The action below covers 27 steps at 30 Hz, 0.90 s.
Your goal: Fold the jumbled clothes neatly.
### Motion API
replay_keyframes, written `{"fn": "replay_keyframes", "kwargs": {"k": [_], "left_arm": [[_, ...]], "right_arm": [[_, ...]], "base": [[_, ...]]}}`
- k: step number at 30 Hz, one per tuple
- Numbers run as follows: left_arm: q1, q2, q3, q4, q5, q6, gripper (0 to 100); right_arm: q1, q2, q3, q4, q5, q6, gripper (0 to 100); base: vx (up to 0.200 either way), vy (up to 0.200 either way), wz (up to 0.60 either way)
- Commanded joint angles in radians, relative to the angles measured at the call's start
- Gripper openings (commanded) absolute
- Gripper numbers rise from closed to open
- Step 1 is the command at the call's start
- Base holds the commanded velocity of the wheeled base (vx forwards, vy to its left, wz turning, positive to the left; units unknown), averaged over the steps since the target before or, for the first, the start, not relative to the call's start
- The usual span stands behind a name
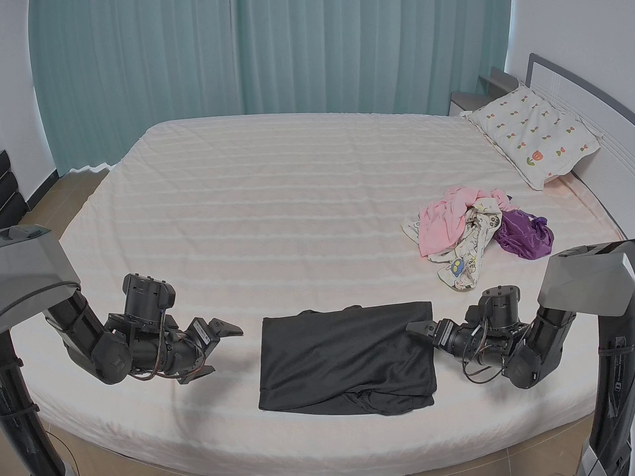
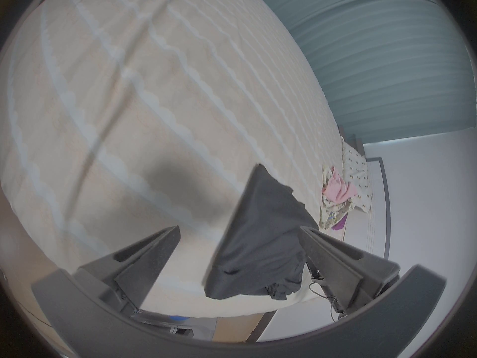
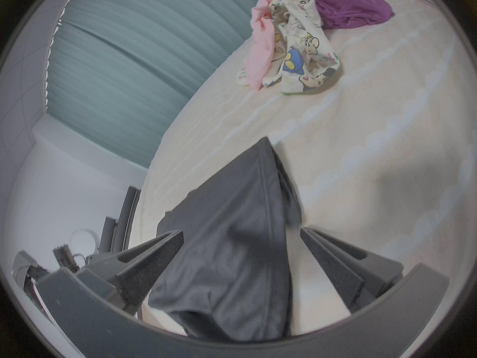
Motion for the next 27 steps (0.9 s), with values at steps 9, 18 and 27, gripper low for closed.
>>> {"fn": "replay_keyframes", "kwargs": {"k": [9,18,27], "left_arm": [[-0.031,0.006,0.033,-0.002,0.013,0.001,100],[-0.094,0.022,0.062,-0.002,0.093,0.008,100],[-0.114,0.045,0.059,-0.004,0.128,0.008,100]], "right_arm": [[0.079,-0.074,0.197,-0.074,0.065,-0.078,100],[0.165,-0.046,0.252,-0.152,0.083,-0.076,100],[0.185,-0.034,0.261,-0.152,0.082,-0.078,100]], "base": [[0.0,0.0,0.0],[0.0,0.0,0.0],[0.0,0.0,0.0]]}}
